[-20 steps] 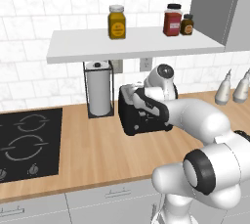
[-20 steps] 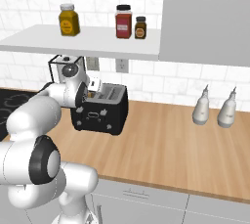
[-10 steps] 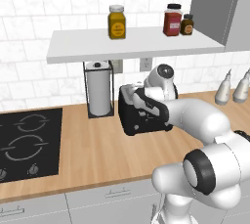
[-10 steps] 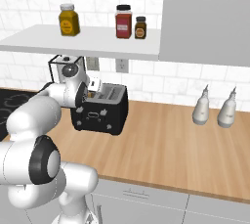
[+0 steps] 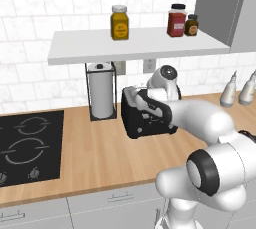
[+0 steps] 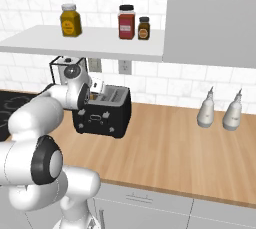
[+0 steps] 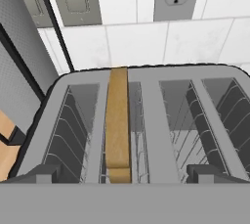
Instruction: Start the toaster. Once the lever pops up, take the bread to the plate on the dining counter.
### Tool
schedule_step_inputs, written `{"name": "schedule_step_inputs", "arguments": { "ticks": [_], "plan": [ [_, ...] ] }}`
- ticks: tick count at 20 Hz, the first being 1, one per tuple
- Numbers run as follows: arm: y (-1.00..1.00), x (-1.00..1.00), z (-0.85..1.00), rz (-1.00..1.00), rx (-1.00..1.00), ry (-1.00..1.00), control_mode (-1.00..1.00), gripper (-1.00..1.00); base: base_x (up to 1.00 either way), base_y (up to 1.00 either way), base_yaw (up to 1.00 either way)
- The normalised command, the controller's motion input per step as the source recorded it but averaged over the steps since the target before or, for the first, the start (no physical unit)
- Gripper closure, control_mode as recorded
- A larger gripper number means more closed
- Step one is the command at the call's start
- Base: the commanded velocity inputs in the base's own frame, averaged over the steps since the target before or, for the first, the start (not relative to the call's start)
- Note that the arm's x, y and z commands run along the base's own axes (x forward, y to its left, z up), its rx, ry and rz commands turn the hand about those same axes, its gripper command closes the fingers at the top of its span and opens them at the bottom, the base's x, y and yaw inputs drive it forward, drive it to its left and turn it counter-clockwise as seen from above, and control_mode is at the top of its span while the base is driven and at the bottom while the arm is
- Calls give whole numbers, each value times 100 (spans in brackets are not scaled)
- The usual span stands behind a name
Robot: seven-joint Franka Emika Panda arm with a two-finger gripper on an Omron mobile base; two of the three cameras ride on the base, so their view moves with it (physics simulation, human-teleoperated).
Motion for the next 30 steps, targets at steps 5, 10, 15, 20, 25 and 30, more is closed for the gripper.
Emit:
{"name": "schedule_step_inputs", "arguments": {
  "ticks": [5,10,15,20,25,30],
  "plan": [
    [4,8,0,0,0,0,-100,-100,0,0,0],
    [2,0,0,0,0,0,-100,-100,0,0,0],
    [0,3,-6,0,0,0,-100,-100,0,0,0],
    [0,2,-10,0,0,0,-100,-100,0,0,0],
    [0,1,-10,0,0,0,-100,-100,0,0,0],
    [0,0,-8,0,0,0,-100,-100,0,0,0]
  ]
}}
